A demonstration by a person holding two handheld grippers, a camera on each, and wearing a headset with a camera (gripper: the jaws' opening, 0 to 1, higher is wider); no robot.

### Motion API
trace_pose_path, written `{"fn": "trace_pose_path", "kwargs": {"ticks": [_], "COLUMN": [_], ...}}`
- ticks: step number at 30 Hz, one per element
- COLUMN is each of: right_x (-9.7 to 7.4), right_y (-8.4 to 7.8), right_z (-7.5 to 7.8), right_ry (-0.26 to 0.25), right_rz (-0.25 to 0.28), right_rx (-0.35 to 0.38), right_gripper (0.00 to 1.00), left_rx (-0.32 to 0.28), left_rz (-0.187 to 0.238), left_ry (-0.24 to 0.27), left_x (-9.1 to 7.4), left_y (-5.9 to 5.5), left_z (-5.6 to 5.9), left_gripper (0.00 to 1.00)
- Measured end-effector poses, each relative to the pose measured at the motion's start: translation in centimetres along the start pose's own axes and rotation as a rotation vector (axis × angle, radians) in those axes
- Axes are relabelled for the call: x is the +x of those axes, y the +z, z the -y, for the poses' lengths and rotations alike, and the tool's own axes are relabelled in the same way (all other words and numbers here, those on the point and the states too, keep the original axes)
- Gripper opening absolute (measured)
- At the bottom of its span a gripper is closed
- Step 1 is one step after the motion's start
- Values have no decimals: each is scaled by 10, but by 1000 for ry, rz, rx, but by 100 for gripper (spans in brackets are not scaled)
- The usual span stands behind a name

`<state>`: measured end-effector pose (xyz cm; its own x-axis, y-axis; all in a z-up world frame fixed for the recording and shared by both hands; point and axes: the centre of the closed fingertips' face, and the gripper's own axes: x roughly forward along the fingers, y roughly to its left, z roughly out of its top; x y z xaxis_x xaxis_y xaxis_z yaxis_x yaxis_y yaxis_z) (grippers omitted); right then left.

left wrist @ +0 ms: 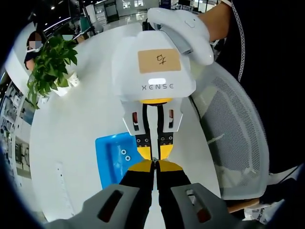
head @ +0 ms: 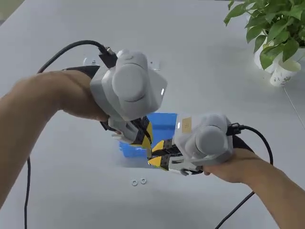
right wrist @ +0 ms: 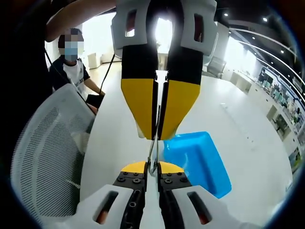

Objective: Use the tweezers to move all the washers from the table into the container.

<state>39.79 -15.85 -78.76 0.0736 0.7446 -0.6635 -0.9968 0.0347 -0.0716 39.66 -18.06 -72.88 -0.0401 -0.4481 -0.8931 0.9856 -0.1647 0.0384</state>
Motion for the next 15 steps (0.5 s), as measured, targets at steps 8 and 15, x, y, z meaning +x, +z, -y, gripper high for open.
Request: {"fn": "trace_pose_path", "kwargs": {"ticks": [8,15], "right_x": [1,3], "right_y": [4,5], "right_z": [18,31], "right_ry": [-14,-31], "right_rz": [9,17], "right_rx": [-2,-3], "right_gripper": [9,9], "left_rx": [8,16], "left_rz": [-8,-16], "left_ry": [10,14], "left_x": [-5,-5], "left_y": [-3,-6], "left_z": [-15,-27], "left_gripper": [4,4]}}
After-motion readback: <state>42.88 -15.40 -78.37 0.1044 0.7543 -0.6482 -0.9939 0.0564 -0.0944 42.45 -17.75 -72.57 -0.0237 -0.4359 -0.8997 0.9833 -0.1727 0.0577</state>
